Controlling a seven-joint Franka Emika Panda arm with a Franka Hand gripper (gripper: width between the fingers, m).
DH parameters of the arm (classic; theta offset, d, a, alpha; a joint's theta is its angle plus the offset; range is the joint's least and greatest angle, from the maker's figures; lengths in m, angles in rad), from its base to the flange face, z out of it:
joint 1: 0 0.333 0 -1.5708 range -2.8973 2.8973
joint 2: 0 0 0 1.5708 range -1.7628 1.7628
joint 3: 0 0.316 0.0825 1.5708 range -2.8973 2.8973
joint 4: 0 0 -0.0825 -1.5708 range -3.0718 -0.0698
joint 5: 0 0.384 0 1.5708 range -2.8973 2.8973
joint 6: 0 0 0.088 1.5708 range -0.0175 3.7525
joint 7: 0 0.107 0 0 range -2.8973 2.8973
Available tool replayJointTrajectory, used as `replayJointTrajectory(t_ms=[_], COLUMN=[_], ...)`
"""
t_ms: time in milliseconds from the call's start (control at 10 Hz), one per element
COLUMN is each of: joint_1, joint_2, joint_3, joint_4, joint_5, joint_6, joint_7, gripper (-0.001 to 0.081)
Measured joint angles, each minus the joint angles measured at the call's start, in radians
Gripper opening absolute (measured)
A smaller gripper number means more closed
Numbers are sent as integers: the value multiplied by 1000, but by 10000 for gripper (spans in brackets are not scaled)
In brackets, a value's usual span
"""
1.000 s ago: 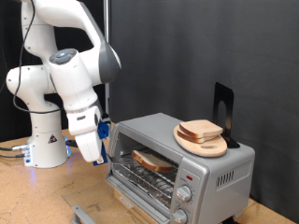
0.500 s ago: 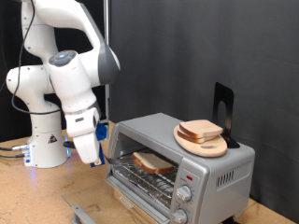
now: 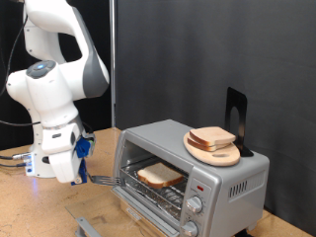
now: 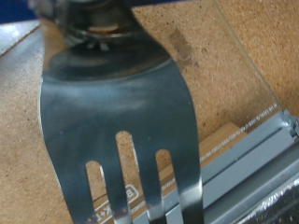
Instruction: Make a piece of toast with the oven
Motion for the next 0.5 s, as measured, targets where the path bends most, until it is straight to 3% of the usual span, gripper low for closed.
replayJointTrajectory(t_ms=[200,400,500], joint_1=[-5,-5,-8], joint_2=[-2,-1,-5], joint_3=[-36,-36,-46], joint_4=[26,24,36], joint_5=[81,65,69], joint_6=[-68,-73,-115], joint_7=[-39,-38,-40], gripper=[363,363,363])
